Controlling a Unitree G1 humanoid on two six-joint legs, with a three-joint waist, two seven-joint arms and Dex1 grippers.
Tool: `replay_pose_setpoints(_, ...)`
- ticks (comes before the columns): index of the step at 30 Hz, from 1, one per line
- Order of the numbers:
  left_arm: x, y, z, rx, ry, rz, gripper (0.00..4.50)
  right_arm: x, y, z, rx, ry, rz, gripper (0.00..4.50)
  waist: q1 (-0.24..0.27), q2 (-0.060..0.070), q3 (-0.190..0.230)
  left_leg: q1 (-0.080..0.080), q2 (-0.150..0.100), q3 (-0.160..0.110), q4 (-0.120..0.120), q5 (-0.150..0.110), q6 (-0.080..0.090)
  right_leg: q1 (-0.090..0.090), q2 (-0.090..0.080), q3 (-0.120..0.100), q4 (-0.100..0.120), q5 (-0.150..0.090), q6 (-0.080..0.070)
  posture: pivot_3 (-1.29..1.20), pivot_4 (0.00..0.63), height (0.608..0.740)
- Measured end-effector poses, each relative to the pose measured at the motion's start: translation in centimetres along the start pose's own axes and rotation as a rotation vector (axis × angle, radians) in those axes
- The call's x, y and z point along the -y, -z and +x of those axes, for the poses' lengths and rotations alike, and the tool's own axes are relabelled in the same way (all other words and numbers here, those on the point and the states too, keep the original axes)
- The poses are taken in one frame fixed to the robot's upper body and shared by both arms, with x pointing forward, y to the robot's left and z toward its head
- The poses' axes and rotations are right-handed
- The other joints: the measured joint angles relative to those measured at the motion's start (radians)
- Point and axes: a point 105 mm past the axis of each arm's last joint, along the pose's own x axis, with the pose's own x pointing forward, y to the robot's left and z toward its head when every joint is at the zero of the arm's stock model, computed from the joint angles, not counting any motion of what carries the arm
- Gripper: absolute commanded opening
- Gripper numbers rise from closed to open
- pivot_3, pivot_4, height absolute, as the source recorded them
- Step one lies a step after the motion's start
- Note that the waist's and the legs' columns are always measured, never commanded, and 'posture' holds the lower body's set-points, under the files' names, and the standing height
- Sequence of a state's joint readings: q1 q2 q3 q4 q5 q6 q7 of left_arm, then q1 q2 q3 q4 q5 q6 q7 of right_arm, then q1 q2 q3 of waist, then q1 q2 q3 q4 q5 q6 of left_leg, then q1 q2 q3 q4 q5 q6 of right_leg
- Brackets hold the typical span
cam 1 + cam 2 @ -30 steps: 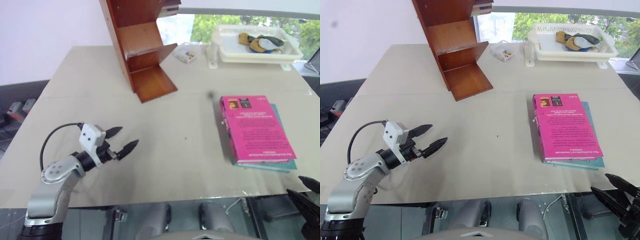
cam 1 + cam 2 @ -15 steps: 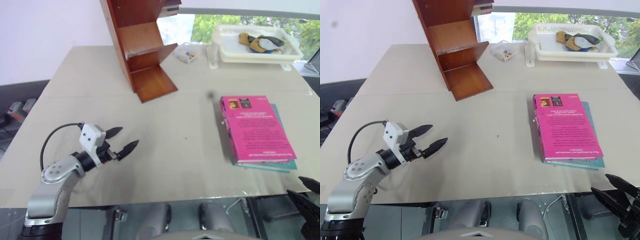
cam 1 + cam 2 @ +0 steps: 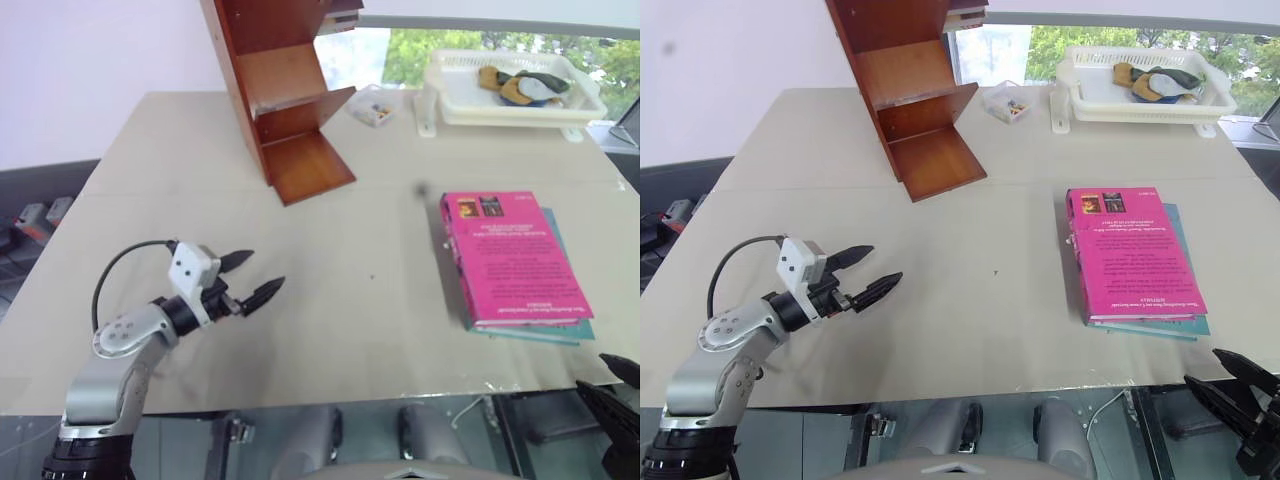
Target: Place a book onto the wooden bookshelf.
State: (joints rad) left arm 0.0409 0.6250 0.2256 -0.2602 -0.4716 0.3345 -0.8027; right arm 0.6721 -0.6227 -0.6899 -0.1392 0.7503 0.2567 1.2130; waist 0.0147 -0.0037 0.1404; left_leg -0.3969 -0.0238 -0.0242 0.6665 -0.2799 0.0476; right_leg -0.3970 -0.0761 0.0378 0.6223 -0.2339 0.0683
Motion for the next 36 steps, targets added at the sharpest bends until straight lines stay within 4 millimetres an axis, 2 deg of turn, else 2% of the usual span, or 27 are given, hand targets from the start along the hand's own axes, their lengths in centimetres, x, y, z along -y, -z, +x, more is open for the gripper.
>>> replay_pose_setpoints(7, -0.1, -0.1, 0.2, 0.007, 0.003, -0.004, 4.46, 0.1, -0.1, -0.4, 0.003, 0.016, -0.006, 4.5, 0.0, 0.0, 0.0, 0.0, 0.0, 0.0, 0.0, 0.0, 0.0, 0.0, 0.0, 0.0, 0.0, 0.0, 0.0, 0.0, 0.15, 0.74)
replay_pose_setpoints(14, 0.2, -1.0, 0.9, 0.064, 0.03, -0.041, 4.46, 0.2, -0.2, -0.5, 0.005, 0.02, -0.006, 4.5, 0.0, 0.0, 0.0, 0.0, 0.0, 0.0, 0.0, 0.0, 0.0, 0.0, 0.0, 0.0, 0.0, 0.0, 0.0, 0.0, 0.15, 0.74)
replay_pose_setpoints(18, 1.6, -1.5, 2.7, 0.084, 0.152, -0.039, 4.46, 0.4, -0.6, -0.2, 0.021, 0.018, -0.019, 4.5, 0.001, 0.0, 0.0, 0.0, 0.0, 0.0, 0.0, 0.0, 0.0, 0.0, 0.0, 0.0, 0.0, 0.0, 0.0, 0.0, 0.15, 0.74)
replay_pose_setpoints(23, 2.1, -2.2, 4.4, 0.113, 0.263, -0.049, 4.46, 1.2, -1.7, -0.1, 0.051, 0.054, -0.055, 4.5, 0.001, 0.0, 0.0, 0.0, 0.0, 0.0, 0.0, 0.002, 0.004, 0.0, 0.001, -0.001, 0.0, 0.0, 0.0, 0.0, 0.15, 0.74)
replay_pose_setpoints(26, 3.2, -4.3, 4.5, 0.191, 0.408, -0.055, 4.46, 2.2, -3.2, -0.6, 0.099, 0.136, -0.087, 4.5, 0.0, 0.0, 0.0, -0.001, 0.0, 0.0, 0.0, 0.002, 0.004, 0.0, 0.001, -0.001, 0.0, 0.0, 0.0, 0.0, 0.15, 0.74)
replay_pose_setpoints(30, 3.8, -6.1, 4.0, 0.256, 0.529, -0.039, 4.46, 3.8, -5.0, -0.1, 0.145, 0.279, -0.142, 4.5, -0.002, 0.0, 0.0, 0.0, 0.0, 0.0, 0.0, 0.002, 0.004, 0.0, 0.001, -0.001, 0.0, 0.0, 0.0, 0.0, 0.15, 0.74)
replay_pose_setpoints(36, 4.0, -7.2, 3.2, 0.28, 0.629, 0.009, 4.46, 7.8, -7.5, 1.8, 0.136, 0.57, -0.249, 4.5, -0.001, 0.0, 0.0, 0.0, -0.001, 0.001, 0.001, 0.003, 0.004, 0.0, 0.002, 0.0, 0.0, 0.0, 0.0, 0.0, 0.15, 0.74)
